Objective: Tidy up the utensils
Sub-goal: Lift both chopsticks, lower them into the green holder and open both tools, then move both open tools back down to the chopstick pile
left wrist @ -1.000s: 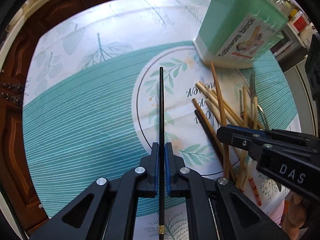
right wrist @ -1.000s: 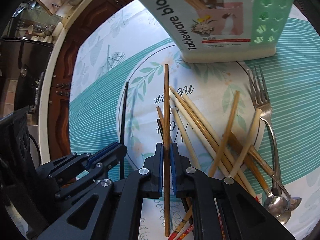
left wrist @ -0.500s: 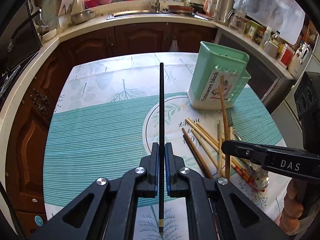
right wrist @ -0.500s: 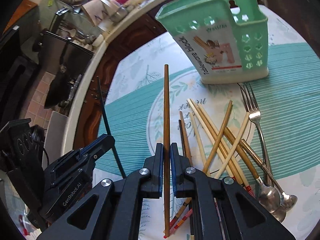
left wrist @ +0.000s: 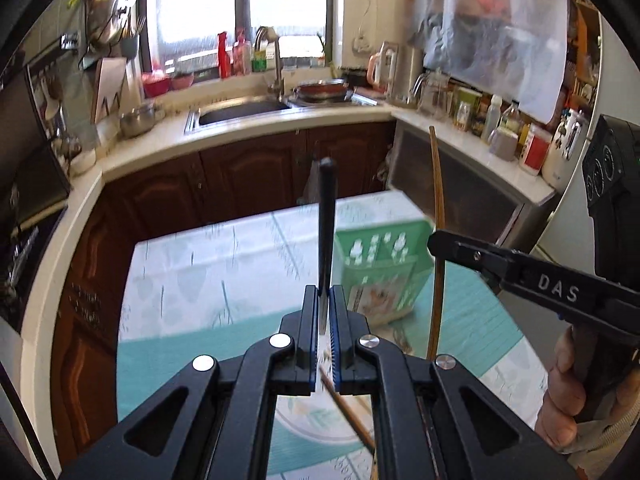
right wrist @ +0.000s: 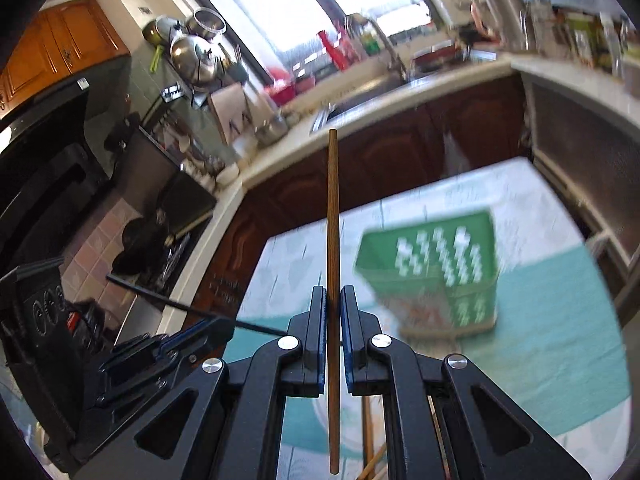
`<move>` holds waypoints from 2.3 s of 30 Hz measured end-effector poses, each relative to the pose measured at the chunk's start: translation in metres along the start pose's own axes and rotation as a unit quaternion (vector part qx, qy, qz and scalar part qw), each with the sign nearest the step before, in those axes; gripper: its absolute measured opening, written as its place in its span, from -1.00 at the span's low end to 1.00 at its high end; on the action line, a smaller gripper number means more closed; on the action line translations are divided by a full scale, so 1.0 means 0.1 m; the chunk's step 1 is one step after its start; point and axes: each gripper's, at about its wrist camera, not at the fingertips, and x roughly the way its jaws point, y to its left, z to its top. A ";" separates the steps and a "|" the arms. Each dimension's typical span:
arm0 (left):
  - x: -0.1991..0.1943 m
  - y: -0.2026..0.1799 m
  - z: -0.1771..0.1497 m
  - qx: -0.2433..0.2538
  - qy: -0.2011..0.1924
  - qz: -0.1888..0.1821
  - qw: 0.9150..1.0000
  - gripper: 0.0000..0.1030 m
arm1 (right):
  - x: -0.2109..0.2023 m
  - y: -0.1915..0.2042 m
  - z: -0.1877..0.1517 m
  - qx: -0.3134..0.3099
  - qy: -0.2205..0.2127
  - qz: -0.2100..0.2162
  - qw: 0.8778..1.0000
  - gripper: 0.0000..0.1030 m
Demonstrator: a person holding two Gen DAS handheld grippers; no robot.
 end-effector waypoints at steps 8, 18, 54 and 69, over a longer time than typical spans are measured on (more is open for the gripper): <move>-0.17 -0.22 0.76 0.030 -0.053 0.009 0.998 -0.94 | -0.51 0.14 1.11 -0.025 -0.108 -0.021 0.994 -0.87; 0.14 -0.30 1.14 0.014 -0.070 -0.002 0.997 -0.94 | -0.16 -0.17 1.74 -0.038 -0.162 -0.056 0.984 -0.87; 0.23 -0.01 -0.20 -0.027 0.032 0.003 0.999 0.69 | 0.44 -0.50 -0.79 -0.053 0.043 -0.062 0.996 -0.58; 0.05 -0.08 -0.76 -0.062 0.048 -0.053 0.996 0.88 | -0.23 -0.40 -1.01 0.015 0.116 -0.043 0.992 -0.34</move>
